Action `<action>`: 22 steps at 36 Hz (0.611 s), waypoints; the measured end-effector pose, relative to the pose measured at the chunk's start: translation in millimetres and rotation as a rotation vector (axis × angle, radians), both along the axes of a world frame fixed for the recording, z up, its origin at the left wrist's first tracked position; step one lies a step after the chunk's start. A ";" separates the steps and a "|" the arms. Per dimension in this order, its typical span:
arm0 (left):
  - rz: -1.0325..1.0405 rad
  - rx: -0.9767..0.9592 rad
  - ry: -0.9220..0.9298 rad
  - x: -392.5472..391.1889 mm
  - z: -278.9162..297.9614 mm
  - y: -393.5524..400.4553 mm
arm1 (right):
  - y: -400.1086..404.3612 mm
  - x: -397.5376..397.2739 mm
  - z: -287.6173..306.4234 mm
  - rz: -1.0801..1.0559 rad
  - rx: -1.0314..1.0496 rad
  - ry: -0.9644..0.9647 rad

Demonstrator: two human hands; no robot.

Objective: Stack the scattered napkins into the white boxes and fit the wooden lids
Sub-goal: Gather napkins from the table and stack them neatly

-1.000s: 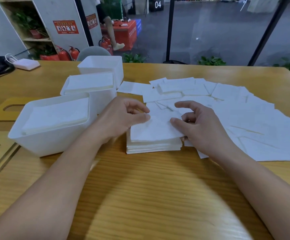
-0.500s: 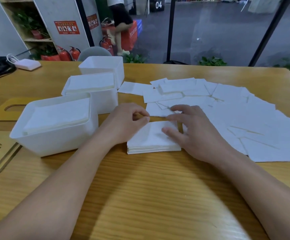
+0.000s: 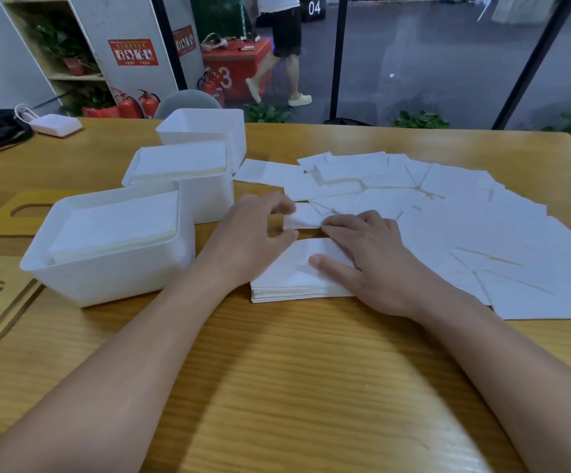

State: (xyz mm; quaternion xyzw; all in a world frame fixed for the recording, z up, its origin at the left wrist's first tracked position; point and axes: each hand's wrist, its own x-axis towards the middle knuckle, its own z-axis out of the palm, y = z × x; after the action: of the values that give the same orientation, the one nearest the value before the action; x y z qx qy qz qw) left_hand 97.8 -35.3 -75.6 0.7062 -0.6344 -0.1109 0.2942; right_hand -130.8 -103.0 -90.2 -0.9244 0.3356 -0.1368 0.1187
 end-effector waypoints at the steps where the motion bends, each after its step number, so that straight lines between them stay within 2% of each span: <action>1: -0.020 -0.019 0.033 0.5 0.4 0.3 | 1.5 -0.7 2.0 0.006 0.027 -0.060; 6: -0.038 -0.089 0.029 4.2 -0.9 -2.5 | 10.1 -3.3 11.3 0.007 0.104 -0.370; 12: -0.071 -0.221 0.275 2.7 4.5 -2.2 | 3.5 -10.2 7.8 -0.147 0.110 -0.482; 15: -0.088 -0.266 0.325 4.2 10.2 0.1 | -0.3 -11.5 10.1 -0.188 0.043 -0.551; 22: -0.130 -0.285 0.395 6.0 20.7 2.7 | 2.4 -15.1 23.1 -0.216 0.331 -0.863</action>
State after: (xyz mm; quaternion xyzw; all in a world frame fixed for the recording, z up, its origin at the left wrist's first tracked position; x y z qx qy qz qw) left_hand 103.8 -32.6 -54.9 0.5797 -0.6179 -0.1749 0.5015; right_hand -145.9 -100.6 -67.1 -0.7115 0.3671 -0.4648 0.3781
